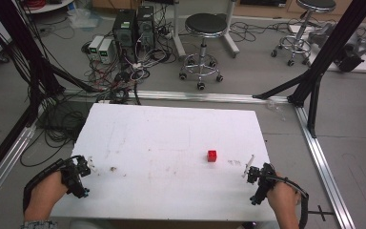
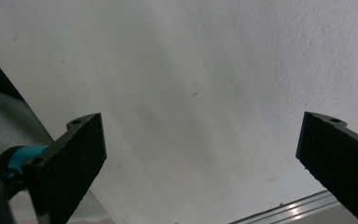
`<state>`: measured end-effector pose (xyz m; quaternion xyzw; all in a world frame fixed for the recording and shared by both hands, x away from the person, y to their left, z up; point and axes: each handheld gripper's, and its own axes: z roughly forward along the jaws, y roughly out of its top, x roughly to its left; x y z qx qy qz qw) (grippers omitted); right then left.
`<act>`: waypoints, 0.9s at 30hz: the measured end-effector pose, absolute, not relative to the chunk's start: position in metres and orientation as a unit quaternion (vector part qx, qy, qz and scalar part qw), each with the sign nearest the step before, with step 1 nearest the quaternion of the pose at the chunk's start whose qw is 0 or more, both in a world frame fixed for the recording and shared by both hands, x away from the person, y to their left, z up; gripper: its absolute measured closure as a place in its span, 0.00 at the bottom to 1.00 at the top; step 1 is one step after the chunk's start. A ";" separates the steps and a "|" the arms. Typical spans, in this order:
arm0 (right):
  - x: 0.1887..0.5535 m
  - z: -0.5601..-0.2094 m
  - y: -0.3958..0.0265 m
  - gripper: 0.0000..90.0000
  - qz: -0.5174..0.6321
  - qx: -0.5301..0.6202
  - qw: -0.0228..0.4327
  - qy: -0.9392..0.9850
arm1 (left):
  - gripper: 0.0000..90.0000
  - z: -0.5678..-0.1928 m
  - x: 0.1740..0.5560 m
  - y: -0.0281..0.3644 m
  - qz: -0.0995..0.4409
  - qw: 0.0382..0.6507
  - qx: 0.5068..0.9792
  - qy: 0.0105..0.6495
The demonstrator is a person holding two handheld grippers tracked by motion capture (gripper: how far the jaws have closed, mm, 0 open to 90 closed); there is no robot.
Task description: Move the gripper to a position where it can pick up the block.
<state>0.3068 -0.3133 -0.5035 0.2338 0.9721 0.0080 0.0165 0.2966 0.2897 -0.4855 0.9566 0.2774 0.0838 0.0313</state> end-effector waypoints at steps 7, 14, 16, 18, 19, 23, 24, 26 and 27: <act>0.307 -0.500 -0.315 0.01 0.017 0.229 0.021 0.973 | 0.23 -0.485 0.297 0.289 0.085 0.037 0.956 0.279; 0.309 -0.499 -0.316 0.01 0.017 0.231 0.027 0.973 | 0.23 -0.487 0.298 0.288 0.082 0.037 0.957 0.277; 0.310 -0.499 -0.316 0.01 0.019 0.231 0.027 0.972 | 0.23 -0.487 0.298 0.288 0.081 0.036 0.957 0.276; 0.311 -0.499 -0.316 0.01 0.020 0.232 0.026 0.972 | 0.23 -0.487 0.298 0.288 0.081 0.037 0.957 0.276; 0.312 -0.499 -0.316 0.01 0.021 0.230 0.027 0.973 | 0.23 -0.487 0.298 0.288 0.080 0.037 0.957 0.277; 0.315 -0.499 -0.315 0.01 0.022 0.225 0.024 0.974 | 0.23 -0.485 0.298 0.289 0.083 0.038 0.957 0.276; 0.317 -0.498 -0.315 0.01 0.026 0.227 0.025 0.973 | 0.23 -0.485 0.297 0.289 0.084 0.040 0.956 0.278; 0.320 -0.497 -0.316 0.01 0.031 0.228 0.029 0.973 | 0.23 -0.484 0.297 0.290 0.086 0.040 0.955 0.280; 0.320 -0.497 -0.316 0.01 0.031 0.228 0.029 0.973 | 0.23 -0.484 0.297 0.290 0.086 0.040 0.955 0.280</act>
